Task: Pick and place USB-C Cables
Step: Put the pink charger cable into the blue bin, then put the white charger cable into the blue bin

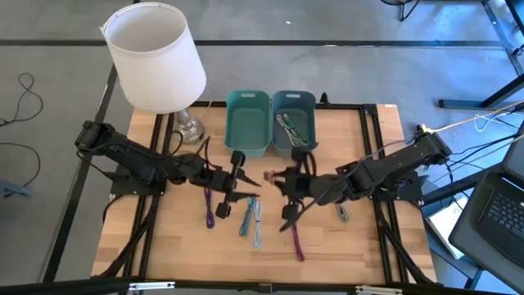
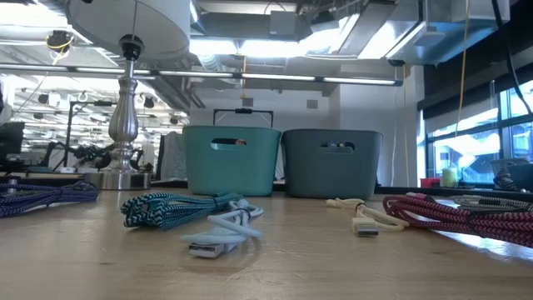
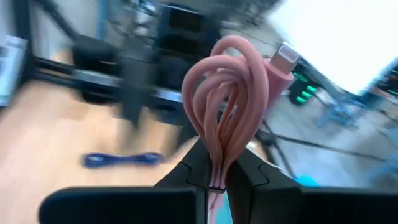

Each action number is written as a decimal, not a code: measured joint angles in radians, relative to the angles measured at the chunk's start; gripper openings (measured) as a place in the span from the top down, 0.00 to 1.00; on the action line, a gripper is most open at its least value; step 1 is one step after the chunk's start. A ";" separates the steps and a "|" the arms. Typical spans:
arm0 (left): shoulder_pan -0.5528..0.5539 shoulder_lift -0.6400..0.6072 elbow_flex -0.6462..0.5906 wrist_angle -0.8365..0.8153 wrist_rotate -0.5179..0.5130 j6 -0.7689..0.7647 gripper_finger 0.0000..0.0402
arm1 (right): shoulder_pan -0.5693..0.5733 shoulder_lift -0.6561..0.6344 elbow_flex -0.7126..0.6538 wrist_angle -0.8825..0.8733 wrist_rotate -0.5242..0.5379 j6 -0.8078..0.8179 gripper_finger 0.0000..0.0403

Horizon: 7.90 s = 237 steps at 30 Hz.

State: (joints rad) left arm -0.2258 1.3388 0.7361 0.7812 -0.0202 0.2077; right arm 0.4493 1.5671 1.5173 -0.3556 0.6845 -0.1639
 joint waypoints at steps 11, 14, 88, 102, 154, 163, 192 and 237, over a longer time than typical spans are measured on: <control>-0.065 0.000 0.000 -0.168 -0.466 -0.076 0.45 | -0.033 -0.116 0.000 -0.441 0.162 0.390 0.94; -0.084 0.000 0.000 -0.212 -0.510 -0.137 0.45 | -0.114 -0.156 0.000 -0.519 0.164 0.447 0.94; -0.162 0.000 0.000 -0.262 -0.511 -0.195 0.44 | -1.007 0.349 -0.002 -0.396 -0.654 0.291 0.53; -0.162 0.000 0.000 -0.332 -0.511 -0.194 0.44 | -0.525 -0.106 -0.001 -0.803 -0.624 0.560 0.56; -0.334 0.000 0.000 -0.457 -0.483 -0.408 0.44 | -0.034 0.370 -0.356 -0.049 -0.461 1.679 0.56; -0.337 0.000 0.000 -0.457 -0.487 -0.439 0.44 | -0.047 0.368 -0.236 -0.241 -0.471 1.569 0.56; -0.337 0.000 0.000 -0.456 -0.488 -0.483 0.44 | -0.068 0.360 -0.373 -0.163 -0.479 1.573 0.59; -0.381 0.000 0.000 -0.502 -0.479 -0.590 0.44 | -0.497 0.265 0.375 -1.206 -0.097 0.985 1.00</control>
State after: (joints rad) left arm -0.6068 1.3389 0.7357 0.2794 -0.4993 -0.3824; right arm -0.0477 1.8321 1.8927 -1.5616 0.5873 0.8208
